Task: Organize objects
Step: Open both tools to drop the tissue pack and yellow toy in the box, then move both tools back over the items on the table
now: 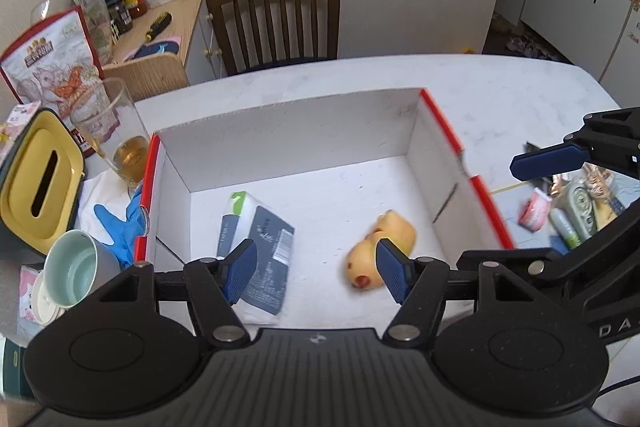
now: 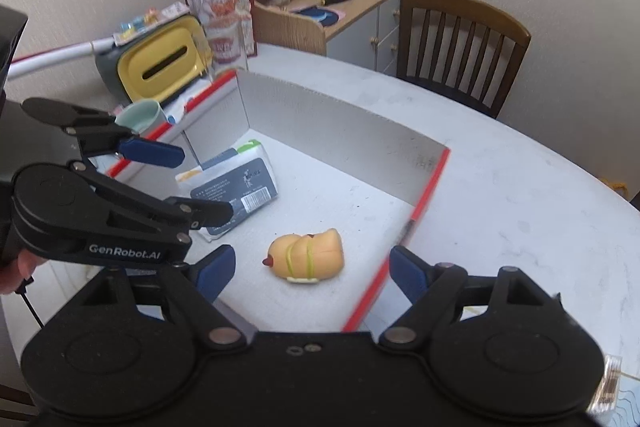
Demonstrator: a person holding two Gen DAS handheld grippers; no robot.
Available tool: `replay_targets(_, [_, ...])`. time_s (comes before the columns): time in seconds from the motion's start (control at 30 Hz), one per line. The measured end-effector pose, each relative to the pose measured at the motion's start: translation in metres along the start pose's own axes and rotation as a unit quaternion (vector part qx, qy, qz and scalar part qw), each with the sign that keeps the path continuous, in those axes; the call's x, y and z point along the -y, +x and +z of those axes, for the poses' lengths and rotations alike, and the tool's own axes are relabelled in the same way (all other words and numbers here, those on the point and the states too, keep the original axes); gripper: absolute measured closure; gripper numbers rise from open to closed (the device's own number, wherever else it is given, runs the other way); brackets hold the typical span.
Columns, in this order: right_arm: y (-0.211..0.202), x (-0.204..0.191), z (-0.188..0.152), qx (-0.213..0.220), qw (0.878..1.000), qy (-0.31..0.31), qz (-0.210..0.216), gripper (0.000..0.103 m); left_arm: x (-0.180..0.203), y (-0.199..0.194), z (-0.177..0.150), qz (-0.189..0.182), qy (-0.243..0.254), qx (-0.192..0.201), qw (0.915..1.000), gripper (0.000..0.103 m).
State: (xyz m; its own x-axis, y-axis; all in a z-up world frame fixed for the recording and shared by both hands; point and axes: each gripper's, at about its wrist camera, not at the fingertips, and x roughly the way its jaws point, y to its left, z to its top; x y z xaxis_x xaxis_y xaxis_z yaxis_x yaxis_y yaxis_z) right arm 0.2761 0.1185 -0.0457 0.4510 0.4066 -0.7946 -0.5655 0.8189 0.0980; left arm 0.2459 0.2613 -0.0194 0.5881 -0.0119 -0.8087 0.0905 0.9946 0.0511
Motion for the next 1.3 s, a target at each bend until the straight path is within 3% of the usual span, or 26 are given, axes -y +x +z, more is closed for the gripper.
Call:
replay_targets(0.33, [-0.06, 0.029, -0.028, 0.053, 0.999, -0.003, 0.01, 0.017, 0.056, -0.038, -0.002, 0.012, -0.011, 0.022, 0.9996, 0.038])
replay_targets(0.67, [-0.112, 0.064, -0.07, 0.089, 0.996, 0.007, 0.007, 0.012, 0.12, -0.06, -0.004, 0.001, -0.014, 0.035, 0.9993, 0.038])
replay_targets(0.73, [-0.12, 0.072, -0.08, 0.094, 0.995, 0.012, 0.005, 0.011, 0.132, -0.063, -0.006, 0.0, -0.011, 0.04, 0.9991, 0.034])
replay_targets(0.8, [-0.128, 0.081, -0.09, 0.097, 0.995, 0.016, 0.0, 0.01, 0.144, -0.065, -0.008, -0.003, -0.011, 0.047, 0.9988, 0.025])
replay_targets(1.3, [-0.164, 0.168, -0.177, 0.089, 0.99, 0.072, -0.084, 0.0, 0.218, -0.049, -0.023, -0.03, -0.008, 0.043, 0.9986, 0.019])
